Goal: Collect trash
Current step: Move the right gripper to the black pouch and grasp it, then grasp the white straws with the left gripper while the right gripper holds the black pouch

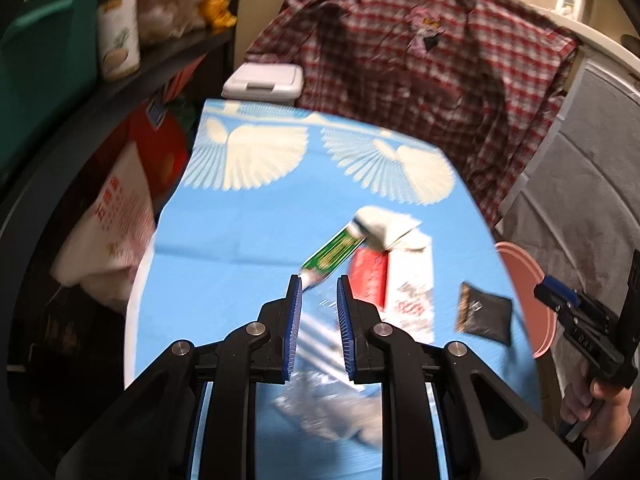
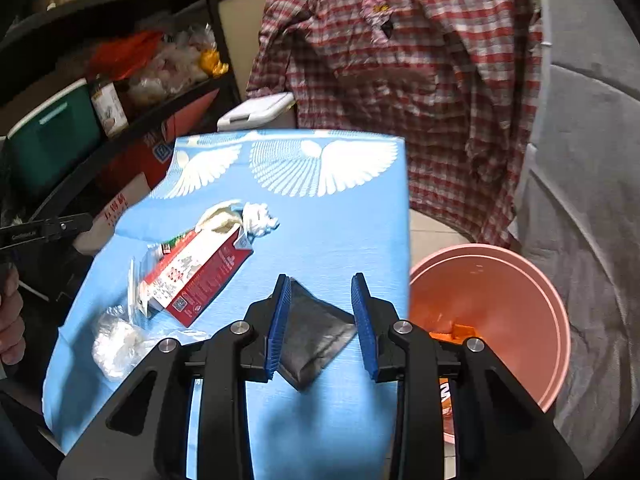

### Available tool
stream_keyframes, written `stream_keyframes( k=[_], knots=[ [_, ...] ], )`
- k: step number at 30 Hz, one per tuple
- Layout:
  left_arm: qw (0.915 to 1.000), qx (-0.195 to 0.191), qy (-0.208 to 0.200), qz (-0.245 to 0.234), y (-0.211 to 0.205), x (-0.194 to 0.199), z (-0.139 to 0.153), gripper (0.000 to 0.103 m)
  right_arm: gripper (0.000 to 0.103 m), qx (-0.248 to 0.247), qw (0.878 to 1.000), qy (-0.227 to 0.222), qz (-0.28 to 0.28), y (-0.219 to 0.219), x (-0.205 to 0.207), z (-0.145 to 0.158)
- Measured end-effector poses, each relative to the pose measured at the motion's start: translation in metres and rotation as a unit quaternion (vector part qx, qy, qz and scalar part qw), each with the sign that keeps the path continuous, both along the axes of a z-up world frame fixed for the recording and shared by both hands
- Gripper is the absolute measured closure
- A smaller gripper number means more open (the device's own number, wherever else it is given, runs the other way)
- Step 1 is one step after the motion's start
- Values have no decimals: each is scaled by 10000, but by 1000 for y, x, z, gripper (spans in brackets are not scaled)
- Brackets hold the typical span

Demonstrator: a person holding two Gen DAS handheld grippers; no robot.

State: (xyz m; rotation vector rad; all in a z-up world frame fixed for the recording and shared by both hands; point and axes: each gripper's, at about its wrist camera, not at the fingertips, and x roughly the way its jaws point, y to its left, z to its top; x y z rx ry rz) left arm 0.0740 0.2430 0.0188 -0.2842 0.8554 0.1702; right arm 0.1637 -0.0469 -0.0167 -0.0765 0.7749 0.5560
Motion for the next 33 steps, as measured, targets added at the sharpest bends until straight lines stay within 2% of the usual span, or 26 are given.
stream_keyframes(
  k=[1, 3, 8, 9, 12, 16, 22, 26, 28, 29, 33],
  knots=[
    [10000, -29, 76, -16, 4, -1, -6, 85, 57, -72, 9999, 53, 72, 6, 3, -6],
    [9997, -116, 214, -99, 8, -2, -16, 85, 52, -200, 9996, 110, 154, 13, 5, -13],
    [9980, -353, 440, -296, 9, 0, -34, 84, 30, -411, 9978, 375, 368, 25, 15, -31],
    [9973, -466, 487, -302, 10, 2, -38, 80, 29, -483, 9973, 388, 405, 28, 17, -35],
    [9946, -804, 595, -289, 14, 7, -49, 46, 22, -610, 9953, 512, 552, 36, 19, -43],
    [9917, -1004, 766, -228, 15, 15, -61, 37, 17, -881, 9917, 542, 768, 44, 15, -53],
    [9859, -1365, 954, -153, 17, 24, -77, 37, 14, -1157, 9871, 473, 996, 50, 9, -60],
    [9850, -1305, 1101, -252, 10, 29, -83, 37, 16, -1186, 9866, 445, 1033, 50, 8, -60],
    [9847, -1270, 1154, -292, 5, 31, -85, 39, 21, -1217, 9856, 421, 1098, 52, 6, -60],
    [9851, -1245, 1155, -286, 5, 31, -85, 41, 24, -1235, 9850, 401, 1140, 52, 4, -60],
    [9862, -1213, 1100, -239, 8, 30, -81, 63, 39, -1310, 9821, 301, 1323, 53, -3, -57]
  ],
)
